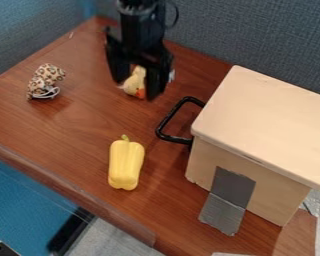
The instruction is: Move the yellow bell pepper to the left side of the table
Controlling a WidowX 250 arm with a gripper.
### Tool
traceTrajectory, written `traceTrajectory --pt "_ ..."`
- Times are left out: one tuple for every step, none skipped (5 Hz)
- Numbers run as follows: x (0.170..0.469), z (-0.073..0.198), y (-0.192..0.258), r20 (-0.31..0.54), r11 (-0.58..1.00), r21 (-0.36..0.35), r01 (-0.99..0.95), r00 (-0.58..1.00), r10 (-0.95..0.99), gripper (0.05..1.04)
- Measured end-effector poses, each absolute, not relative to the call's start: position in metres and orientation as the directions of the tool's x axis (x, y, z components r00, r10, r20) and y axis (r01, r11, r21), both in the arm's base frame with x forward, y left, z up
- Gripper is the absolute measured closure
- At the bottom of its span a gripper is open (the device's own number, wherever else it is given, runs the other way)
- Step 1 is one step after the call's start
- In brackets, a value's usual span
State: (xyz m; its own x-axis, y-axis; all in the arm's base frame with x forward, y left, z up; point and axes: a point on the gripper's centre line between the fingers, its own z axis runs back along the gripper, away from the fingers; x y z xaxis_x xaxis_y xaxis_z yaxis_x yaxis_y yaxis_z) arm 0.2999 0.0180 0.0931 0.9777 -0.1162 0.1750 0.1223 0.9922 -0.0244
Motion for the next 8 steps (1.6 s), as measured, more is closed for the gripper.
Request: traceTrajectory --pt "0.275 0.085 0.014 0.162 0.994 -0.004 0.106 0.981 -0.104 0.083" --pt "0.255 0.069 0.022 0.132 0.998 0.044 0.045 0.990 -0.050 0.083" --pt "0.247 0.058 0.029 0.126 0.996 0.086 0.005 0.992 -0.016 0.083" --pt "0.243 0.050 0.024 0.117 0.992 0.129 -0.002 0.993 -0.013 0.083" --pt "0.240 0.042 0.016 0.100 0.991 0.130 -0.036 0.995 0.023 0.083" --pt "0.240 0.039 0.010 0.094 0.991 0.112 -0.071 0.994 0.060 0.083" --pt "0.240 0.039 0.007 0.099 0.989 0.092 -0.115 0.989 0.106 0.083" --pt "0.243 0.030 0.008 0.083 0.984 0.099 -0.151 0.986 0.143 0.083"
